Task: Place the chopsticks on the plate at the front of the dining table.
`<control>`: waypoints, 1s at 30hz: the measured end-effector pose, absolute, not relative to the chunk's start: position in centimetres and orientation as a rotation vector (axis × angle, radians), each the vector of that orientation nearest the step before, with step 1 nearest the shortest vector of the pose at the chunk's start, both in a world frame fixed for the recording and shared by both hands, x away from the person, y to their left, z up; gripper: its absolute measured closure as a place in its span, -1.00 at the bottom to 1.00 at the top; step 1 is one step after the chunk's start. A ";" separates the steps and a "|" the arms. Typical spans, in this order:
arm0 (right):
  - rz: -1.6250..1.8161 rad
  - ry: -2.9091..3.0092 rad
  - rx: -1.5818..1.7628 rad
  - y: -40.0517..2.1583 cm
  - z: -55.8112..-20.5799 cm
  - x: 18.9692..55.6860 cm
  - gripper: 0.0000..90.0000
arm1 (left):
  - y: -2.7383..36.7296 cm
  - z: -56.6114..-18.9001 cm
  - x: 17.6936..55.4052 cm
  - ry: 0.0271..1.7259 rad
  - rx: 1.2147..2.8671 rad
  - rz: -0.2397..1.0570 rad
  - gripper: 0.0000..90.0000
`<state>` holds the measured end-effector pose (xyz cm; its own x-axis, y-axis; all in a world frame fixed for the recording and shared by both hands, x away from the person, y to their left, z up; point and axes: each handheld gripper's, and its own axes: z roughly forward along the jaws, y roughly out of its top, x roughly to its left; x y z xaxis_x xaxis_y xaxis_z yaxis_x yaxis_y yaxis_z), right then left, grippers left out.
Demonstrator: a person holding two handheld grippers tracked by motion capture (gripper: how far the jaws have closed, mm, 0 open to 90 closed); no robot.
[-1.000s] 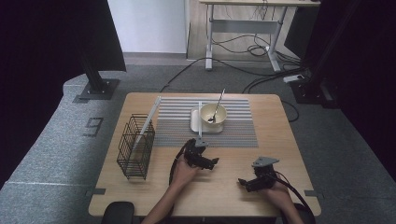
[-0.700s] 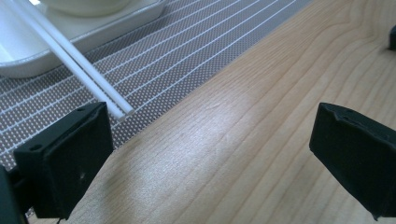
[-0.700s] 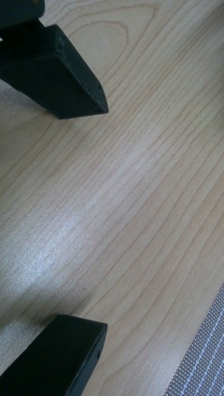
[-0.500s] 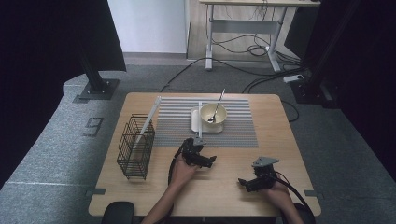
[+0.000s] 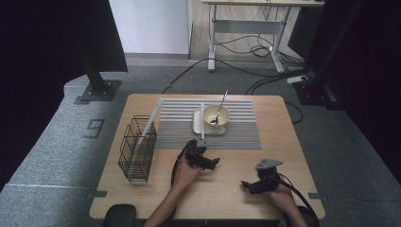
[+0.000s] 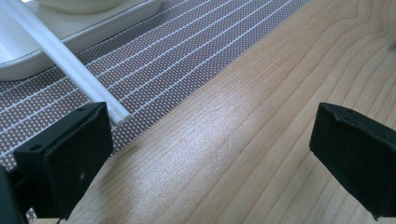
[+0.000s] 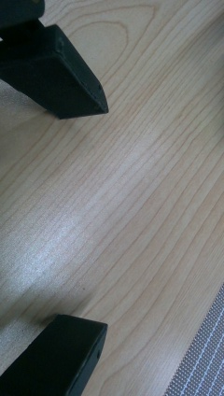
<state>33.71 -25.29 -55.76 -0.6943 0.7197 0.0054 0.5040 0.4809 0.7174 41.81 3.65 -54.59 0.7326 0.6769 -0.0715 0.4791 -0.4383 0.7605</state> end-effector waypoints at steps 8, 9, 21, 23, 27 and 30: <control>1.033 2.434 1.037 -25.3 -55.8 33.7 -1.00 | 4.0 -53.8 41.4 0.844 2.105 0.324 -1.00; 1.033 2.434 1.037 -25.3 -55.8 33.7 -1.00 | 4.0 -53.6 41.3 0.836 2.106 0.326 -1.00; 1.033 2.434 1.037 -25.3 -55.8 33.7 -1.00 | 5.2 -50.8 39.4 0.792 2.116 0.351 -1.00; 1.034 2.434 1.038 -25.3 -55.8 33.7 -1.00 | 5.6 -50.4 39.0 0.783 2.116 0.362 -1.00; 1.032 2.436 1.037 -25.3 -55.7 33.7 -1.00 | 6.6 -49.8 38.2 0.781 2.111 0.369 -1.00; 1.031 2.437 1.035 -25.3 -55.7 33.7 -1.00 | 7.5 -49.5 37.6 0.783 2.112 0.380 -1.00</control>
